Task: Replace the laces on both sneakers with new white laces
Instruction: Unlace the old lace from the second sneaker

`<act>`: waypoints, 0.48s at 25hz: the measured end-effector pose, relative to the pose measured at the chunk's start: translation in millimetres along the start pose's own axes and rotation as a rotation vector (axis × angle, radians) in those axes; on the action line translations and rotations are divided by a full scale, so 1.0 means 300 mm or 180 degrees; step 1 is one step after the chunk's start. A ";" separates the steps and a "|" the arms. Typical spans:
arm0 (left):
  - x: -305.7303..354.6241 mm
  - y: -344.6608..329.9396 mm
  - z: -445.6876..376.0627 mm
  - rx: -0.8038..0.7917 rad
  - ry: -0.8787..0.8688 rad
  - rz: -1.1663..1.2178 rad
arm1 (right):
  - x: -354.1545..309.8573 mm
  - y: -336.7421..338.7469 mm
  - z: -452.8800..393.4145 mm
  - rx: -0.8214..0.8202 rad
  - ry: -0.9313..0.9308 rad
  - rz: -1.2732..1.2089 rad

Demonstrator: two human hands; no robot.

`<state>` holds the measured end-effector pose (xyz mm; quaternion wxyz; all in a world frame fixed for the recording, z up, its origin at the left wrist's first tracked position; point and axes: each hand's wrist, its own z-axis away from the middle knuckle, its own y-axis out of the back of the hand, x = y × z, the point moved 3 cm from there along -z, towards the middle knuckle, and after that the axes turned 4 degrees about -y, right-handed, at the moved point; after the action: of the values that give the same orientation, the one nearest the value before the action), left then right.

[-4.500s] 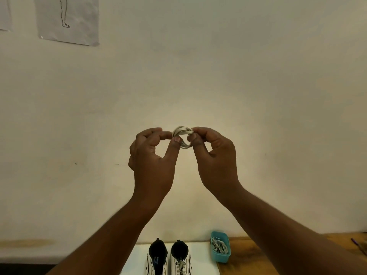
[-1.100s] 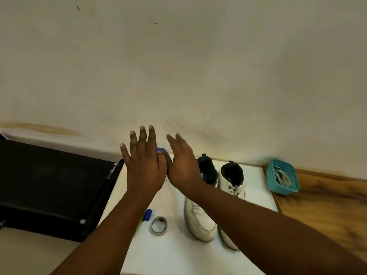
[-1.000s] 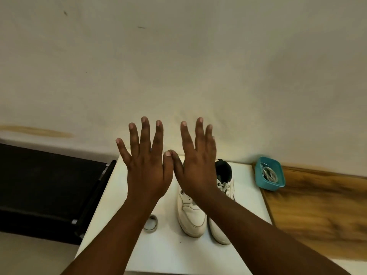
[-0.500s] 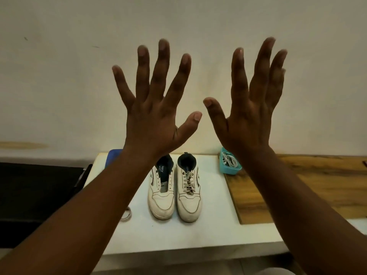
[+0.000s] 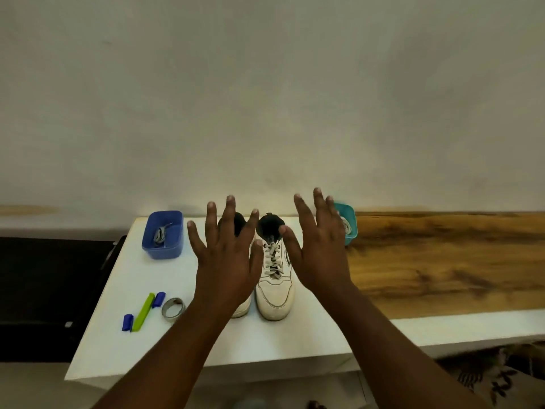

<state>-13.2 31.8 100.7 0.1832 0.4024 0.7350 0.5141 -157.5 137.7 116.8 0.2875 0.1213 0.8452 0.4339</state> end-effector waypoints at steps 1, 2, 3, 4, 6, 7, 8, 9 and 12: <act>-0.009 -0.063 0.021 -0.0151 0.0068 0.0000 | 0.035 -0.064 0.027 -0.0152 -0.0157 0.0008; -0.011 -0.118 0.033 -0.0279 0.0098 0.0034 | 0.065 -0.122 0.049 -0.0292 -0.0270 0.0019; -0.008 -0.165 0.033 -0.0361 0.0106 0.0087 | 0.087 -0.172 0.060 -0.0414 -0.0343 0.0026; -0.004 -0.206 0.020 -0.0388 0.0110 0.0157 | 0.101 -0.217 0.061 -0.0505 -0.0379 0.0040; 0.001 -0.271 -0.023 -0.0366 0.0158 0.0359 | 0.122 -0.285 0.046 -0.0571 -0.0417 0.0060; -0.003 -0.294 -0.046 -0.0334 0.0187 0.0455 | 0.130 -0.309 0.037 -0.0553 -0.0441 0.0059; -0.010 -0.324 -0.068 -0.0298 0.0216 0.0540 | 0.143 -0.337 0.031 -0.0536 -0.0475 0.0061; -0.016 -0.353 -0.084 -0.0274 0.0257 0.0620 | 0.154 -0.364 0.029 -0.0525 -0.0516 0.0058; -0.013 -0.424 -0.117 -0.0385 0.0320 0.0825 | 0.172 -0.423 0.029 -0.0512 -0.0569 0.0024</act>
<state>-86.1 -11.3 -0.5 0.1021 0.4558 0.6529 0.5963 -188.4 91.7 -8.8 0.3689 0.1392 0.7782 0.4889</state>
